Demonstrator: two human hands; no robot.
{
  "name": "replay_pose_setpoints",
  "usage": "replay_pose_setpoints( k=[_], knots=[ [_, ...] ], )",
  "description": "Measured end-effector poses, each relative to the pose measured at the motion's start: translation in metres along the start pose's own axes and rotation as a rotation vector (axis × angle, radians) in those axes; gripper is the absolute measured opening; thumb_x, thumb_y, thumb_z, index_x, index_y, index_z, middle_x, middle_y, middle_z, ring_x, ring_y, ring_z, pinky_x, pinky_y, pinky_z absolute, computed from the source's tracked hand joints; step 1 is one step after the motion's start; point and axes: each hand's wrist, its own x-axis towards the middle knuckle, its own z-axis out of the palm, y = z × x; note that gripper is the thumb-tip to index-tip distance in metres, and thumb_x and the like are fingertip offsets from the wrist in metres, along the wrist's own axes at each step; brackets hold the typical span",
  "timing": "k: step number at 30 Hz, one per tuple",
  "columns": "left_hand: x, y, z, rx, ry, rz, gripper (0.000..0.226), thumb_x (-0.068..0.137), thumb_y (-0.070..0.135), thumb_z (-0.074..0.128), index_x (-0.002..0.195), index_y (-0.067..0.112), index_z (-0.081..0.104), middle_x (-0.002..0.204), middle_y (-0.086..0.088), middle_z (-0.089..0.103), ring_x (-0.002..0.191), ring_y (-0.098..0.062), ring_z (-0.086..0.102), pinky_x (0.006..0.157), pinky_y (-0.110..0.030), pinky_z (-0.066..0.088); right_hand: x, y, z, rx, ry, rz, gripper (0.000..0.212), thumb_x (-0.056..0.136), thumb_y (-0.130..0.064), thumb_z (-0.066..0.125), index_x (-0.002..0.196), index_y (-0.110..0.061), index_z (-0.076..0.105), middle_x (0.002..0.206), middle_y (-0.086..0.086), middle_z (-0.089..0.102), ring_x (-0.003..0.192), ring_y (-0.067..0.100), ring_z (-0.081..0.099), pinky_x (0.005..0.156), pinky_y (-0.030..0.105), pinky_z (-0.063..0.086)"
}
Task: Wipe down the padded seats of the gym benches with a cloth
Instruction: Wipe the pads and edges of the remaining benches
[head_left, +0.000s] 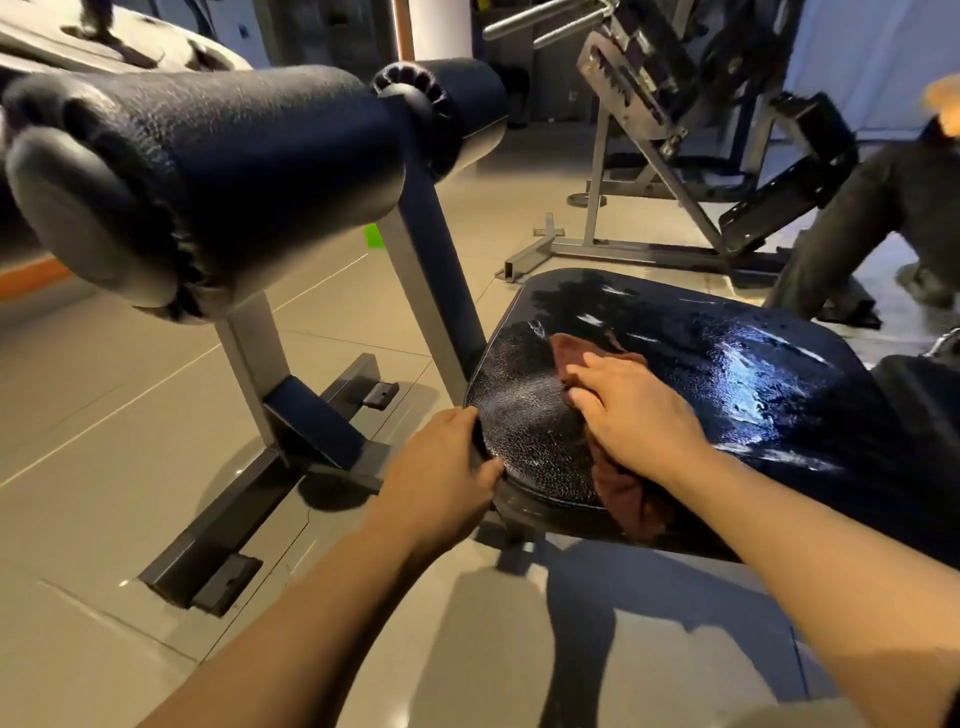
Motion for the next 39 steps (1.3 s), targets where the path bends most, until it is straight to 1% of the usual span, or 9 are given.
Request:
replay_pose_setpoints(
  k=[3, 10, 14, 18, 21, 25, 31, 34, 39],
  knots=[
    [-0.002, -0.004, -0.001, -0.002, 0.000, 0.021, 0.056, 0.095, 0.030, 0.056, 0.146, 0.025, 0.033, 0.150, 0.005, 0.037, 0.136, -0.011, 0.034, 0.110, -0.025, 0.025, -0.004, -0.016, 0.000, -0.056, 0.030, -0.010, 0.038, 0.103, -0.035, 0.038, 0.134, -0.022, 0.054, 0.144, -0.002, 0.049, 0.135, 0.017, 0.039, 0.110, 0.031, 0.028],
    [0.000, -0.007, 0.003, -0.018, -0.017, -0.052, 0.061, 0.095, 0.036, 0.055, 0.149, 0.027, 0.028, 0.151, 0.005, 0.037, 0.135, -0.014, 0.038, 0.111, -0.030, 0.030, -0.010, -0.074, 0.011, -0.004, 0.019, -0.271, 0.037, 0.103, -0.034, 0.038, 0.137, -0.026, 0.051, 0.143, -0.007, 0.049, 0.133, 0.012, 0.040, 0.109, 0.031, 0.031],
    [-0.003, -0.013, 0.006, -0.050, -0.006, -0.026, 0.060, 0.095, 0.031, 0.058, 0.147, 0.028, 0.029, 0.146, 0.003, 0.042, 0.131, -0.013, 0.041, 0.107, -0.028, 0.032, 0.010, -0.067, 0.013, 0.062, -0.039, -0.223, 0.036, 0.104, -0.033, 0.038, 0.137, -0.027, 0.051, 0.144, -0.008, 0.047, 0.133, 0.013, 0.040, 0.105, 0.036, 0.038],
    [-0.006, -0.017, 0.010, -0.059, -0.036, -0.008, 0.064, 0.094, 0.032, 0.058, 0.148, 0.029, 0.024, 0.145, 0.000, 0.043, 0.130, -0.016, 0.042, 0.107, -0.031, 0.034, 0.025, -0.064, 0.018, 0.077, 0.013, -0.085, 0.035, 0.103, -0.035, 0.038, 0.131, -0.027, 0.055, 0.140, -0.006, 0.051, 0.127, 0.020, 0.048, 0.098, 0.039, 0.042],
    [-0.009, -0.019, 0.010, -0.069, -0.059, -0.035, 0.065, 0.095, 0.034, 0.056, 0.149, 0.028, 0.021, 0.147, -0.002, 0.039, 0.132, -0.019, 0.041, 0.107, -0.034, 0.035, 0.021, -0.069, 0.018, 0.076, 0.009, -0.100, 0.033, 0.103, -0.034, 0.038, 0.131, -0.027, 0.055, 0.139, -0.006, 0.052, 0.125, 0.018, 0.049, 0.098, 0.038, 0.041],
    [-0.010, -0.017, 0.009, -0.118, -0.033, -0.101, 0.063, 0.096, 0.030, 0.055, 0.149, 0.021, 0.022, 0.148, -0.005, 0.040, 0.131, -0.020, 0.042, 0.105, -0.033, 0.036, 0.005, -0.067, 0.016, 0.063, -0.010, -0.222, 0.035, 0.103, -0.033, 0.039, 0.136, -0.029, 0.051, 0.142, -0.008, 0.049, 0.130, 0.013, 0.044, 0.104, 0.035, 0.038],
    [-0.003, -0.013, 0.013, -0.186, 0.053, -0.121, 0.052, 0.099, 0.025, 0.049, 0.147, 0.019, 0.029, 0.142, -0.008, 0.046, 0.127, -0.022, 0.045, 0.104, -0.031, 0.034, -0.020, -0.034, 0.008, 0.066, -0.163, -0.422, 0.043, 0.101, -0.038, 0.042, 0.143, -0.038, 0.041, 0.152, -0.021, 0.032, 0.143, 0.000, 0.021, 0.118, 0.036, 0.023],
    [0.000, -0.006, 0.018, -0.168, 0.060, -0.064, 0.051, 0.098, 0.027, 0.049, 0.146, 0.019, 0.031, 0.143, -0.007, 0.045, 0.128, -0.020, 0.043, 0.107, -0.030, 0.031, -0.022, -0.001, -0.001, 0.067, -0.154, -0.355, 0.041, 0.100, -0.035, 0.045, 0.141, -0.036, 0.046, 0.150, -0.022, 0.035, 0.142, -0.001, 0.024, 0.119, 0.035, 0.024],
    [-0.006, -0.001, 0.021, -0.135, 0.078, -0.069, 0.046, 0.097, 0.026, 0.052, 0.138, 0.013, 0.038, 0.141, -0.008, 0.044, 0.126, -0.021, 0.044, 0.105, -0.031, 0.033, -0.012, 0.023, -0.005, 0.040, -0.067, -0.056, 0.040, 0.100, -0.034, 0.045, 0.140, -0.030, 0.049, 0.152, -0.012, 0.038, 0.141, 0.011, 0.032, 0.116, 0.039, 0.028]
  ],
)
